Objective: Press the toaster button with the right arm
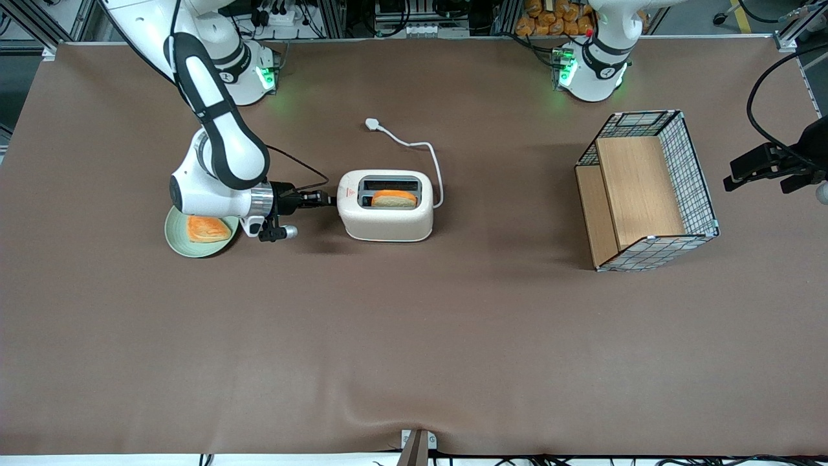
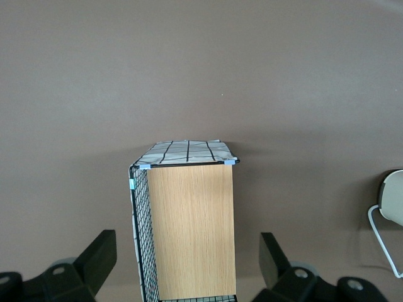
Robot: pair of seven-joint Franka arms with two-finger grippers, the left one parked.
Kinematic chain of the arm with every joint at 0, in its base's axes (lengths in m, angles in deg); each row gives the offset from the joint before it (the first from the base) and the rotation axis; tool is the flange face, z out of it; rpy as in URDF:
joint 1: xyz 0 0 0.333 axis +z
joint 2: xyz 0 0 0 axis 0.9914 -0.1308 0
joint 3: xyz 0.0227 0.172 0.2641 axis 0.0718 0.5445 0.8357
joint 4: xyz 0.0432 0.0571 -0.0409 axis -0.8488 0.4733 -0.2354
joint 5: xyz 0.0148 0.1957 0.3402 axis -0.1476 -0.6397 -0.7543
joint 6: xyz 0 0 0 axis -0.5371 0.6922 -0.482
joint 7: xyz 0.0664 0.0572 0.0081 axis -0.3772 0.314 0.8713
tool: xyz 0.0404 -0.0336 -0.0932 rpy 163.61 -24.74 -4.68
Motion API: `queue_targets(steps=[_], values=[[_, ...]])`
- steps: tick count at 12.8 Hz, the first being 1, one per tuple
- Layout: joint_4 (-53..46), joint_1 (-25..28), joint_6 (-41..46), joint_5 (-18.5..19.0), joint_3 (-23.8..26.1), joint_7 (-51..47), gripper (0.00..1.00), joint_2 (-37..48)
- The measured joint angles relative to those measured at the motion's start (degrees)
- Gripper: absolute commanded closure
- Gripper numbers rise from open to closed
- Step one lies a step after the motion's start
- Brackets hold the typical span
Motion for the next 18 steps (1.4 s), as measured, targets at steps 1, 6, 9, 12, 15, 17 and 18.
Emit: queue_targets(steps=[1, 6, 9, 12, 15, 17, 18], values=[[0.0, 0.0, 0.0, -0.7, -0.1, 1.0, 1.0, -0.5], [0.0, -0.3, 1.2, -4.1, -0.7, 5.3, 1.0, -2.0], [-0.1, -0.5, 1.4, -4.3, -0.7, 5.5, 1.0, -2.0], [-0.7, -1.0, 1.4, -4.2, -0.8, 5.3, 1.0, -1.4], [-3.2, -2.4, 1.2, -0.5, -1.3, 3.5, 0.0, -0.1], [-6.0, -4.9, 3.4, 3.5, -1.3, 2.2, 0.0, 0.3], [-7.7, -6.7, 5.4, 5.8, -1.4, 2.1, 0.0, 0.4]])
